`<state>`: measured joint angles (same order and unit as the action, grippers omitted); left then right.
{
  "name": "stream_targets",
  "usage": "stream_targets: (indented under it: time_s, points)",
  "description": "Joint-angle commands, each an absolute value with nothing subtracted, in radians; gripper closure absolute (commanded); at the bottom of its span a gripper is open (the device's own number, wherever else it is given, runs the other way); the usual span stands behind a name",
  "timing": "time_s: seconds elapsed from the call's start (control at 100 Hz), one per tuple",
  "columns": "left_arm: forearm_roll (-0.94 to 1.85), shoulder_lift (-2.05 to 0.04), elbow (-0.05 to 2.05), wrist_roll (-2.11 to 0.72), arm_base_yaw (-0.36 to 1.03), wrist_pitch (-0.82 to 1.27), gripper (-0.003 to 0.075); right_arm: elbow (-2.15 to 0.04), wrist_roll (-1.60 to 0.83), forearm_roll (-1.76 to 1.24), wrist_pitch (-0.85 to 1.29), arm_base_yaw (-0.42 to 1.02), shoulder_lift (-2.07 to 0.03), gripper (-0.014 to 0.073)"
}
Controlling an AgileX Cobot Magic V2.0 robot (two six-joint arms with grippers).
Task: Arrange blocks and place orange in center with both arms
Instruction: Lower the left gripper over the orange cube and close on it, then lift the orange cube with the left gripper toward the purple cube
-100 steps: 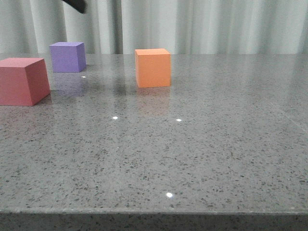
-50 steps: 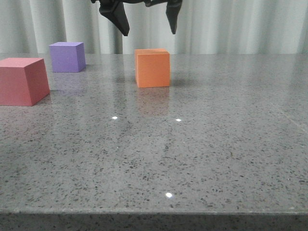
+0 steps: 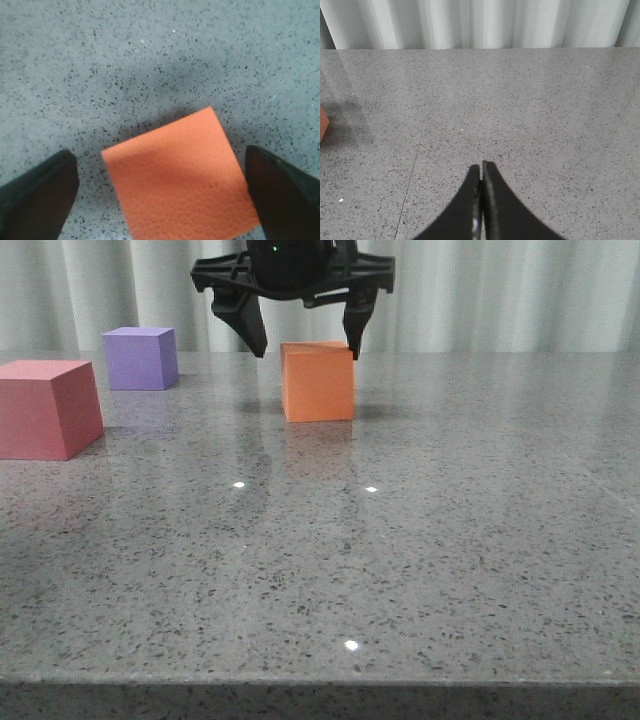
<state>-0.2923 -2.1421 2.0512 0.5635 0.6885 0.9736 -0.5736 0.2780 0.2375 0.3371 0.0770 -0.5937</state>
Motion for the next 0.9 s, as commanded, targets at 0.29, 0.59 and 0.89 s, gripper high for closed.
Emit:
stream_targets:
  time_s: [0.29, 0.59, 0.89]
  points:
    - [-0.301, -2.097, 2.090, 0.573, 0.694, 0.937, 0.0293, -0.599, 0.272, 0.257, 0.258, 0.070, -0.592, 0.0660]
    - [-0.295, -2.083, 2.095, 0.555, 0.694, 0.977, 0.0351, -0.599, 0.272, 0.257, 0.258, 0.070, -0.592, 0.0660]
    - [-0.295, -1.964, 2.118, 0.408, 0.665, 1.069, 0.0351, -0.599, 0.272, 0.257, 0.258, 0.070, -0.592, 0.0660]
